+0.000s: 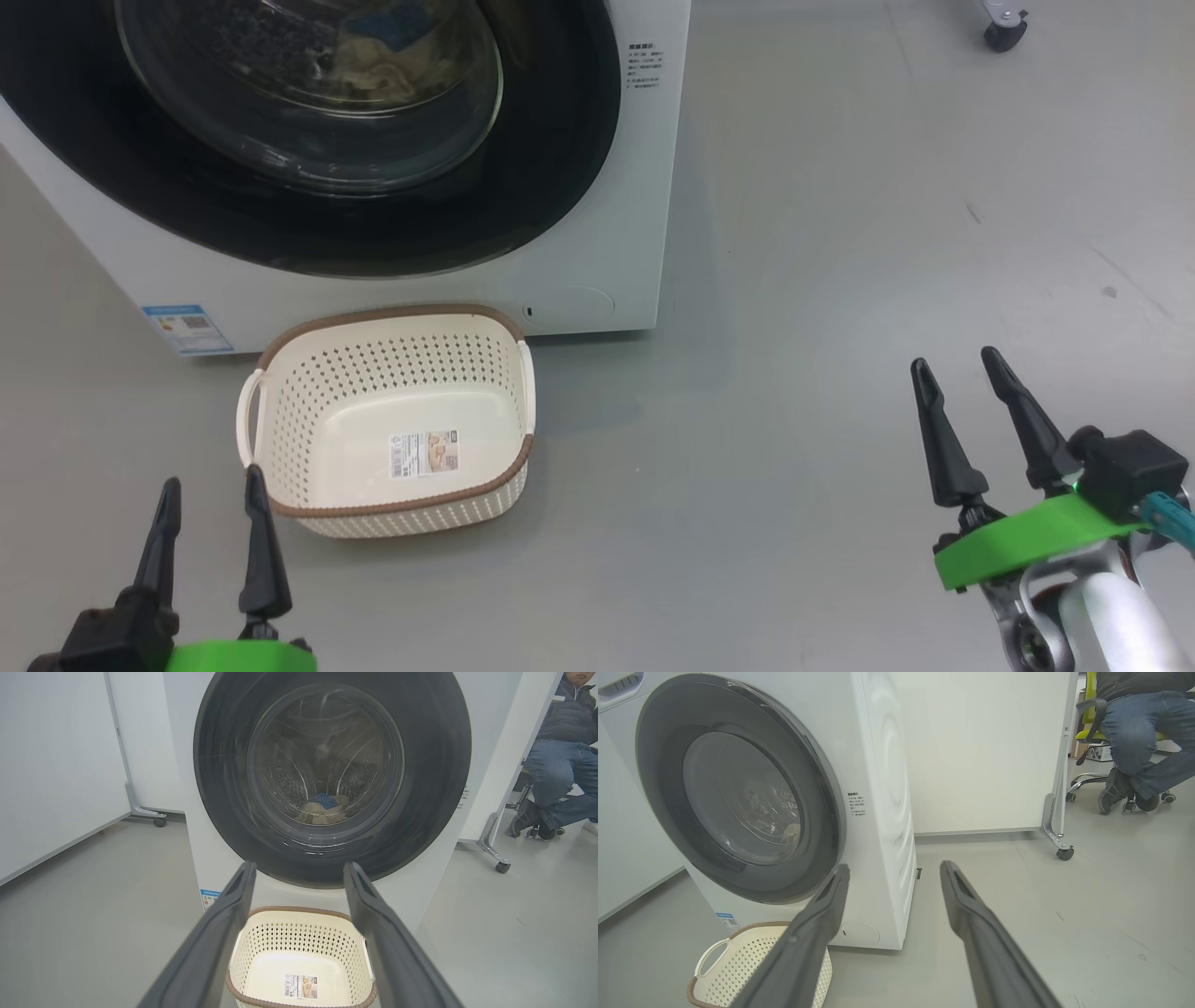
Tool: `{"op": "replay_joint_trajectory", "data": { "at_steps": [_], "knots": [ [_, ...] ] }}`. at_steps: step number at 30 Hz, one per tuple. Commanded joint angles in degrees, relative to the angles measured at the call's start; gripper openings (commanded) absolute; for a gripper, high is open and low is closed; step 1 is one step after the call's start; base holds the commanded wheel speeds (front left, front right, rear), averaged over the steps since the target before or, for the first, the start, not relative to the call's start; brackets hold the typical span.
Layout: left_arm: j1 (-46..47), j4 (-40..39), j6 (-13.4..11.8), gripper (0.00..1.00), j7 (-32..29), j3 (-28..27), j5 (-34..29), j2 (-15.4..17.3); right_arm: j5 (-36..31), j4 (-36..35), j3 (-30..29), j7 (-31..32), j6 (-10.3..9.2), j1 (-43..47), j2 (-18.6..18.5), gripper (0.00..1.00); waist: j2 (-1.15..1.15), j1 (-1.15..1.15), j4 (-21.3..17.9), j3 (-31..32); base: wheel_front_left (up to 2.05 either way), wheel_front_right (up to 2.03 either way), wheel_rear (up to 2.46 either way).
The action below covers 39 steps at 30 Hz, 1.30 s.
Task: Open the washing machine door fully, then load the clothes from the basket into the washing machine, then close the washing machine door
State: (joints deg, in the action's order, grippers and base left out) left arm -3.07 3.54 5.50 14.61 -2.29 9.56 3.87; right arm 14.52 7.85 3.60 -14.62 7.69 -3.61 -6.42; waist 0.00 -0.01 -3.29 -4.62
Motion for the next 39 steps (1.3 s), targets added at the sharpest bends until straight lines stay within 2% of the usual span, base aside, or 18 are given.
{"op": "replay_joint_trajectory", "data": {
  "at_steps": [1, 29, 30, 34, 39],
  "knots": [
    [0.96, -2.25, -0.01, 1.00, 0.39, -2.12, -0.87, 0.30, -0.75, -2.10, 0.64, -0.38, -0.20, -0.54, -0.18, 1.00, 0.00, 0.01, 0.09, -0.15, 0.00, 0.00, 0.00],
    [2.32, -2.35, 0.85, 1.00, 0.39, -2.40, -1.34, 0.09, -1.26, -2.48, 0.04, -0.38, -0.20, -1.38, 0.32, 1.00, 0.00, 0.01, 0.68, -1.97, 0.00, 0.00, 0.00],
    [0.29, -0.72, 0.58, 0.00, 0.00, -0.25, -0.58, -0.12, -0.99, -0.34, -1.00, 0.00, 0.00, 0.09, 0.81, 0.00, 0.00, 0.01, 0.68, -1.97, 0.00, 0.00, 0.00],
    [-0.33, 2.94, 0.54, 0.00, -0.08, 0.35, -0.37, -0.65, -0.88, 3.01, -0.43, 0.11, 0.02, 1.26, 1.43, 0.00, 0.00, 0.01, 0.72, -1.97, 0.00, 0.00, 0.00],
    [0.16, 3.38, 0.60, 0.00, -1.02, 0.06, 2.89, -0.66, 2.46, 3.00, -0.55, 0.71, 0.01, 1.22, 1.34, 0.00, 0.00, 0.01, 0.83, -1.71, 0.00, 0.00, 0.00]
  ]
}}
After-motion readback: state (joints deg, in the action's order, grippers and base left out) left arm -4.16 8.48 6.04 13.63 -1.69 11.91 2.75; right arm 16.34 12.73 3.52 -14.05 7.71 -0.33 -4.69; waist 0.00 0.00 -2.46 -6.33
